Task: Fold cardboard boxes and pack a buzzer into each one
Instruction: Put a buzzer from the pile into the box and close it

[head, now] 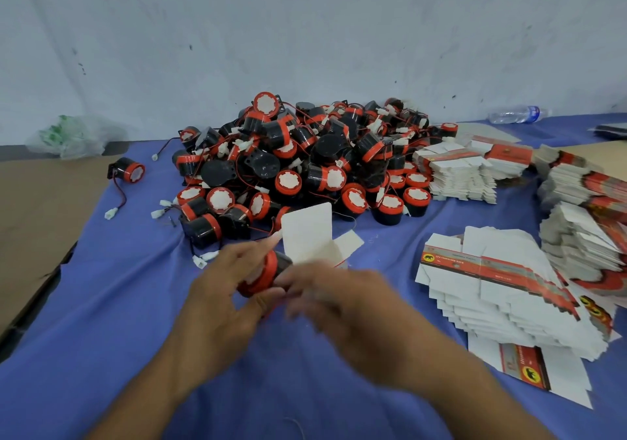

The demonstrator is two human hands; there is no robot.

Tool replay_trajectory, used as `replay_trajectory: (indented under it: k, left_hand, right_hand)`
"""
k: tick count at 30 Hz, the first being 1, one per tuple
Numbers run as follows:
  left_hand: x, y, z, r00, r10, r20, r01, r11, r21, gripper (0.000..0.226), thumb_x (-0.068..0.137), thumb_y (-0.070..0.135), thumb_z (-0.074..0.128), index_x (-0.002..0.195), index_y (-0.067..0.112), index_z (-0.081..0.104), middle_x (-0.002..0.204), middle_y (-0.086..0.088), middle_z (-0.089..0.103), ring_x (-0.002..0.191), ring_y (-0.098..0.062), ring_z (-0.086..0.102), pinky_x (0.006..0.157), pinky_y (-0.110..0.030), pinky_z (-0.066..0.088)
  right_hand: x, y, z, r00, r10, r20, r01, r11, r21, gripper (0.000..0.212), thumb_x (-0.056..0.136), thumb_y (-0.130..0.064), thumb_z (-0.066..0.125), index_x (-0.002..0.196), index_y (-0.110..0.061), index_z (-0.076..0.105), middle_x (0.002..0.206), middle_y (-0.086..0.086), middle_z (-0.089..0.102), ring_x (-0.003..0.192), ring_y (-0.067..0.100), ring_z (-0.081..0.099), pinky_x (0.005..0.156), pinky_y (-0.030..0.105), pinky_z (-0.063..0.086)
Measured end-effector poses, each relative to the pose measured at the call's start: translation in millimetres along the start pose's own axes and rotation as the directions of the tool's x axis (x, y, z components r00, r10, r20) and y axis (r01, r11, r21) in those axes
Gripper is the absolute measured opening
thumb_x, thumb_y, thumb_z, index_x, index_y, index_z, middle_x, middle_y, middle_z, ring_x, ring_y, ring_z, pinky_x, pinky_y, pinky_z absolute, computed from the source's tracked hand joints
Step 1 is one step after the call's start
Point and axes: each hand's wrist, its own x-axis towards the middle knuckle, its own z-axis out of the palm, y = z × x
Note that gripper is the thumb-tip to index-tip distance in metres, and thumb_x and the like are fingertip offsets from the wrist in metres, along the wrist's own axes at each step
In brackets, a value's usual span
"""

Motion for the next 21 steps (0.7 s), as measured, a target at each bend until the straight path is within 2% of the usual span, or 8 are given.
replay_trajectory:
  k: [3, 5, 7, 9, 11, 14, 19, 21]
  left_hand:
    - [-6, 14, 2, 0.994, 0.015, 0.111, 0.008, 0.979, -0.205, 0.047, 0.088, 0.030, 0.065, 0.132, 0.042, 0.053, 0.118, 0.027, 0.059, 0.110, 0.004, 0.057, 0.088, -0.010, 0.045]
    - [-10, 25, 4, 0.984, 0.026, 0.174, 0.033, 0.945, -0.326, 0.047, 0.085, 0.037, 0.065, 0.130, 0.046, 0.058, 0.114, 0.027, 0.062, 0.101, 0.006, 0.060, 0.081, -0.006, 0.045]
    - [-12, 32, 5, 0.973, 0.039, 0.228, 0.076, 0.876, -0.476, 0.047, 0.081, 0.045, 0.069, 0.126, 0.046, 0.060, 0.112, 0.011, 0.067, 0.088, -0.003, 0.065, 0.075, -0.011, 0.050]
    - [-12, 34, 6, 0.974, 0.072, 0.214, 0.071, 0.801, -0.595, 0.046, 0.077, 0.043, 0.076, 0.121, 0.037, 0.064, 0.110, -0.004, 0.068, 0.086, -0.018, 0.067, 0.074, -0.021, 0.055]
    - [-13, 32, 9, 0.981, 0.034, 0.190, 0.114, 0.695, -0.710, 0.053, 0.069, 0.047, 0.084, 0.115, 0.030, 0.066, 0.109, -0.012, 0.068, 0.093, -0.030, 0.066, 0.080, -0.034, 0.057]
    - [-12, 32, 14, 0.980, -0.034, 0.197, 0.186, 0.519, -0.835, 0.060, 0.061, 0.041, 0.091, 0.112, 0.024, 0.064, 0.110, -0.015, 0.066, 0.090, -0.032, 0.065, 0.072, -0.038, 0.058]
    - [-5, 33, 15, 0.983, -0.165, 0.081, 0.152, 0.487, -0.860, 0.062, 0.063, 0.042, 0.089, 0.111, 0.017, 0.059, 0.100, -0.013, 0.069, 0.073, -0.026, 0.064, 0.061, -0.032, 0.055]
    - [-6, 33, 15, 0.974, -0.223, 0.041, 0.162, 0.558, -0.814, 0.053, 0.070, 0.037, 0.081, 0.112, 0.015, 0.057, 0.092, -0.015, 0.070, 0.068, -0.028, 0.063, 0.060, -0.032, 0.053]
  right_hand:
    - [0, 20, -26, 0.942, 0.171, -0.287, -0.125, 0.977, 0.173, 0.016, 0.100, -0.015, 0.058, 0.109, -0.025, 0.065, 0.098, -0.014, 0.069, 0.086, 0.008, 0.066, 0.073, 0.016, 0.051]
    - [-2, 28, -28, 0.896, 0.255, -0.365, -0.163, 0.951, 0.263, 0.009, 0.093, -0.025, 0.061, 0.100, -0.028, 0.067, 0.094, -0.015, 0.070, 0.086, 0.012, 0.067, 0.075, 0.023, 0.054]
    - [1, 30, -22, 0.868, 0.298, -0.397, -0.164, 0.927, 0.337, 0.007, 0.089, -0.030, 0.066, 0.094, -0.028, 0.070, 0.088, -0.012, 0.071, 0.081, 0.013, 0.067, 0.072, 0.027, 0.054]
    - [4, 30, -10, 0.867, 0.317, -0.384, -0.158, 0.906, 0.393, 0.006, 0.089, -0.025, 0.071, 0.093, -0.022, 0.074, 0.085, -0.008, 0.071, 0.075, 0.011, 0.065, 0.069, 0.032, 0.054]
    - [6, 29, 4, 0.871, 0.321, -0.372, -0.164, 0.903, 0.397, 0.012, 0.091, -0.019, 0.066, 0.097, -0.017, 0.076, 0.088, -0.008, 0.071, 0.083, 0.013, 0.066, 0.076, 0.036, 0.055]
    - [10, 26, 16, 0.894, 0.326, -0.308, -0.172, 0.883, 0.438, 0.021, 0.096, -0.002, 0.059, 0.104, -0.012, 0.076, 0.095, -0.006, 0.070, 0.091, 0.014, 0.066, 0.083, 0.040, 0.056]
    - [9, 17, 21, 0.945, 0.248, -0.215, -0.164, 0.924, 0.345, 0.033, 0.090, 0.014, 0.044, 0.087, -0.010, 0.067, 0.076, -0.001, 0.064, 0.073, 0.015, 0.056, 0.070, 0.028, 0.046]
    - [8, 15, 27, 0.933, 0.308, -0.188, -0.211, 0.888, 0.408, 0.036, 0.094, 0.014, 0.043, 0.109, -0.011, 0.063, 0.076, -0.001, 0.065, 0.075, 0.020, 0.061, 0.075, 0.034, 0.052]
